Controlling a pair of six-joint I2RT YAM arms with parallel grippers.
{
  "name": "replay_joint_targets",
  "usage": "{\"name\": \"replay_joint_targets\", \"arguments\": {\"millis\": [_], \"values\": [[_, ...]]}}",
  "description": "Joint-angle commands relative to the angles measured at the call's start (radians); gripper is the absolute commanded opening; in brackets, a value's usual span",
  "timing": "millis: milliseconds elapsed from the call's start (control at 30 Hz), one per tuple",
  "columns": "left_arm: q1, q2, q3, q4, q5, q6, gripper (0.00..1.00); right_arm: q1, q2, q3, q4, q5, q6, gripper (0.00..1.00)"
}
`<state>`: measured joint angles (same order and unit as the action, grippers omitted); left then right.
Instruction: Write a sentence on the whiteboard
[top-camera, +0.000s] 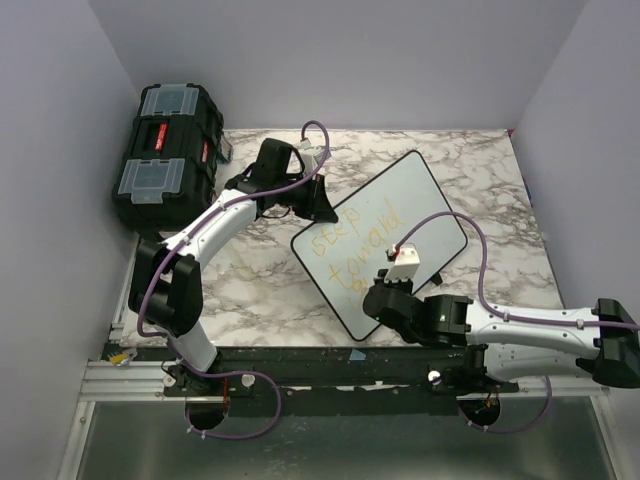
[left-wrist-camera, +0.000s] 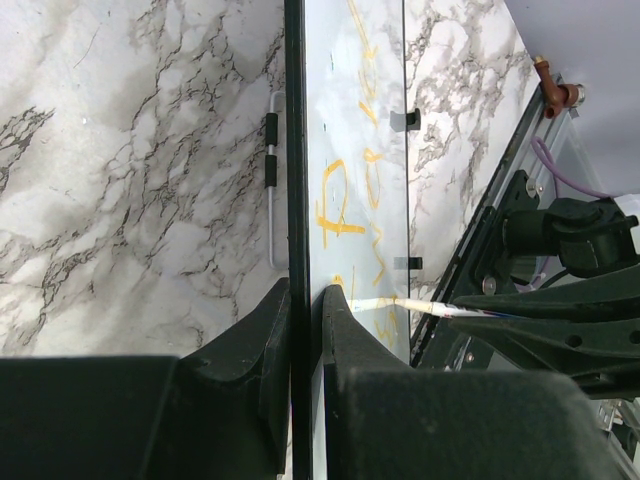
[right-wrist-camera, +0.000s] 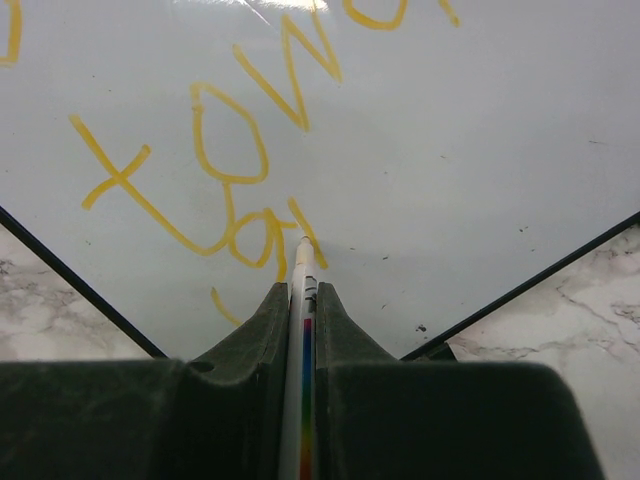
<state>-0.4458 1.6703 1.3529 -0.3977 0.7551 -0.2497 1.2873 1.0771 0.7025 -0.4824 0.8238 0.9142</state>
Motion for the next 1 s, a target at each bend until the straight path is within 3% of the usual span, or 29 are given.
{"name": "replay_joint_targets", "arguments": {"millis": [0,533,967], "values": [[-0.043,0.004,-0.013,-0.025,-0.028,0.107,0.00,-0.005,0.024,0.026,0.034,0.057,-0.003,0.01],[-0.043,0.002,-0.016,-0.026,-0.029,0.107,0.00,-0.005,0.079,0.100,-0.014,0.155,-0.003,0.01],[-0.043,-0.005,-0.017,-0.026,-0.030,0.106,0.00,-0.005,-0.018,0.080,-0.058,0.175,0.001,0.01]]}}
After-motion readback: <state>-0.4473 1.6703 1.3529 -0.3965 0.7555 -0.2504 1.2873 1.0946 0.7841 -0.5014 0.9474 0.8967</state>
